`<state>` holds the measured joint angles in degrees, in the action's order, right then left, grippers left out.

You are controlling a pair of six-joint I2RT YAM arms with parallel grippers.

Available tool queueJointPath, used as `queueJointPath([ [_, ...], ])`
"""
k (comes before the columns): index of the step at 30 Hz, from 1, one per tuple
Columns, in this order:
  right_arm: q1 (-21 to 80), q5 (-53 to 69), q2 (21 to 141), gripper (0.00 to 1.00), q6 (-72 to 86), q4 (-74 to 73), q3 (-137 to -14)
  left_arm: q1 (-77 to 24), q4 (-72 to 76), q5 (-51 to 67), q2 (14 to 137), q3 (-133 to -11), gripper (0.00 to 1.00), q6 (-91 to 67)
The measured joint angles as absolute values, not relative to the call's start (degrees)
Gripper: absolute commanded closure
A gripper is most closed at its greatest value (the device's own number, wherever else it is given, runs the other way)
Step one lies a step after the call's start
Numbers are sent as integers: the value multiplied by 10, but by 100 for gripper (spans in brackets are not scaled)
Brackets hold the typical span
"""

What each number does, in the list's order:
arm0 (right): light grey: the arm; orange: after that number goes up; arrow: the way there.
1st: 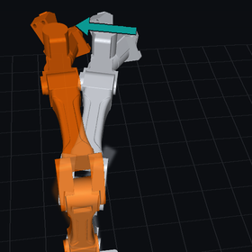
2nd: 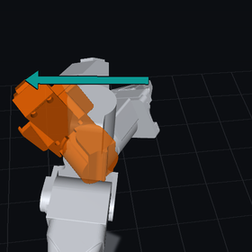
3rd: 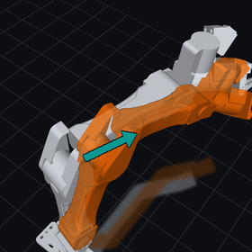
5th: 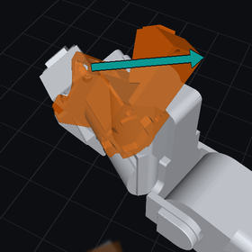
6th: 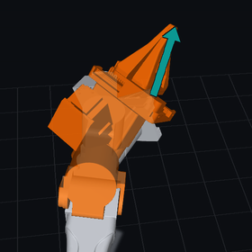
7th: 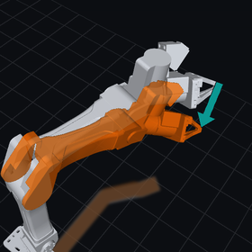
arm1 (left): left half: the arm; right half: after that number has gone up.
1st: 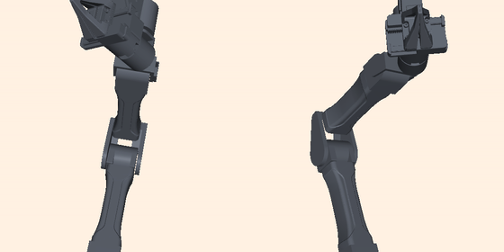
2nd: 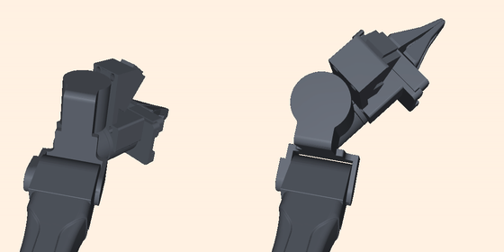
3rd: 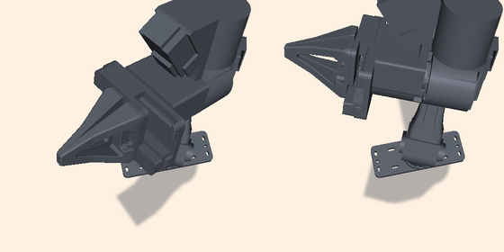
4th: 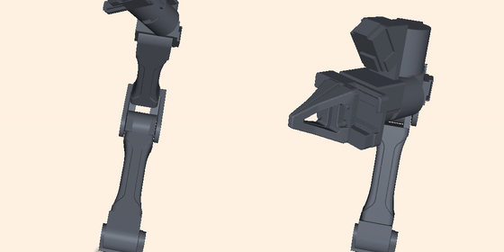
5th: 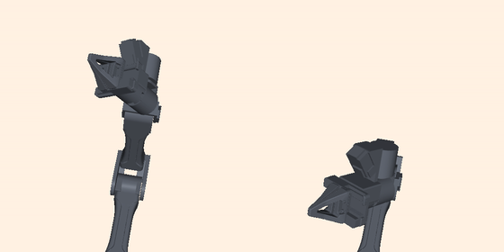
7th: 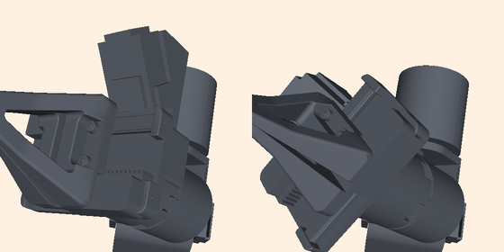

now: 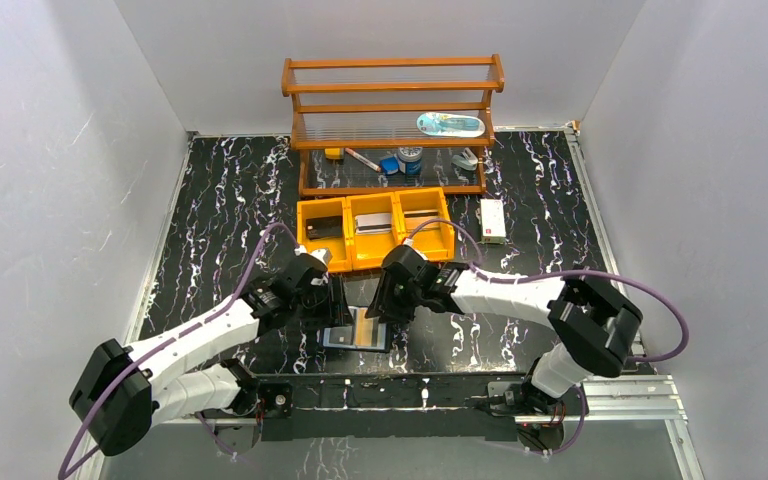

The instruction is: Take the credit cards out of the card holder

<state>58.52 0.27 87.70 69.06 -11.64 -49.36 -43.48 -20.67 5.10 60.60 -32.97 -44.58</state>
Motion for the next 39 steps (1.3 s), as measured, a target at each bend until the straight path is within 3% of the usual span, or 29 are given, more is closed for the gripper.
queueJointPath([
  [23,578,37,903,59,718,-83,-447,-429,-112,149,687,-349,46,-432],
  [29,575,41,907,69,730,-78,-444,-420,-113,150,721,-356,46,-418],
  [39,562,88,924,70,748,-13,-423,-417,-71,181,741,-332,48,-405],
])
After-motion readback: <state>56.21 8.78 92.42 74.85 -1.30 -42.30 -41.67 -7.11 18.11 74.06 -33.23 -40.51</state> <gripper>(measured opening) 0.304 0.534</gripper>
